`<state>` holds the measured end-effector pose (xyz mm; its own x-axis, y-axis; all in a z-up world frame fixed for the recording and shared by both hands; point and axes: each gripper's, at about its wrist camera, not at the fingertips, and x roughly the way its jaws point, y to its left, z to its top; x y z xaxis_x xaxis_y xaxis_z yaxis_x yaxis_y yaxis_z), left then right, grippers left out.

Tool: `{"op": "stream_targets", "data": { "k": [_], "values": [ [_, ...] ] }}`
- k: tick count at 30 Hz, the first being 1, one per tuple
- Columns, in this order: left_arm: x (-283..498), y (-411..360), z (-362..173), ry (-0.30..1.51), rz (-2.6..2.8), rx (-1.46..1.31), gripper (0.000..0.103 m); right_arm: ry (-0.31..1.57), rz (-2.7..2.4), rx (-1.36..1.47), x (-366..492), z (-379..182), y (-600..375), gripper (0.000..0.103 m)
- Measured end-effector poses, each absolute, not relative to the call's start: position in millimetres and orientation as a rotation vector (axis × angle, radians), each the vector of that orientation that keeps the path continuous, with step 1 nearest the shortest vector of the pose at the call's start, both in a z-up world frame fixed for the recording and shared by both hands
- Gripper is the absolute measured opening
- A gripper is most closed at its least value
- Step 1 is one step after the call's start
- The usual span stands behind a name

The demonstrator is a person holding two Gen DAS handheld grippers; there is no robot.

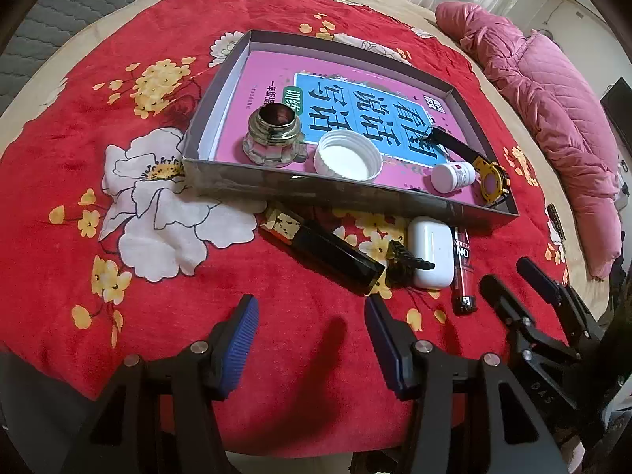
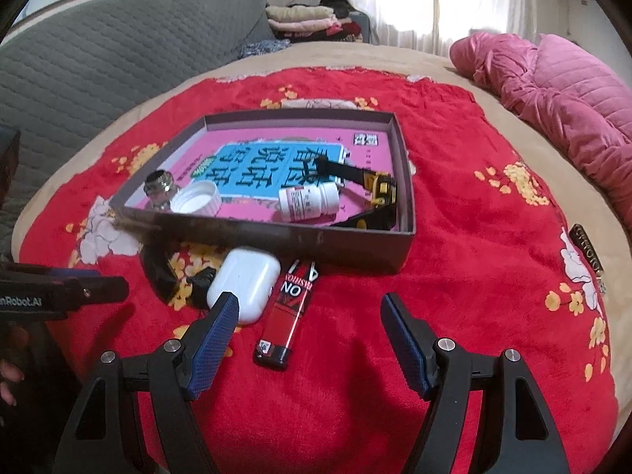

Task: Organize rigid objects
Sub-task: 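Move left tool toward the white earbud case while right tool approaches the red lighter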

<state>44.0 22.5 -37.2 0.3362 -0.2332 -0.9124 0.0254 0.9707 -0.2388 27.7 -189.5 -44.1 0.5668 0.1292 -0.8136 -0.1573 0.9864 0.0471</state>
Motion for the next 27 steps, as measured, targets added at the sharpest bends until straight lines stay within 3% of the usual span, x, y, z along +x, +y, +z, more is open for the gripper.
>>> {"op": "stream_targets", "data": {
  "k": [27],
  "values": [
    [63, 20, -41, 1.217, -0.166, -0.298, 0.055, 1.047, 0.097, -0.102, 47, -78, -190, 0.075]
  ]
}}
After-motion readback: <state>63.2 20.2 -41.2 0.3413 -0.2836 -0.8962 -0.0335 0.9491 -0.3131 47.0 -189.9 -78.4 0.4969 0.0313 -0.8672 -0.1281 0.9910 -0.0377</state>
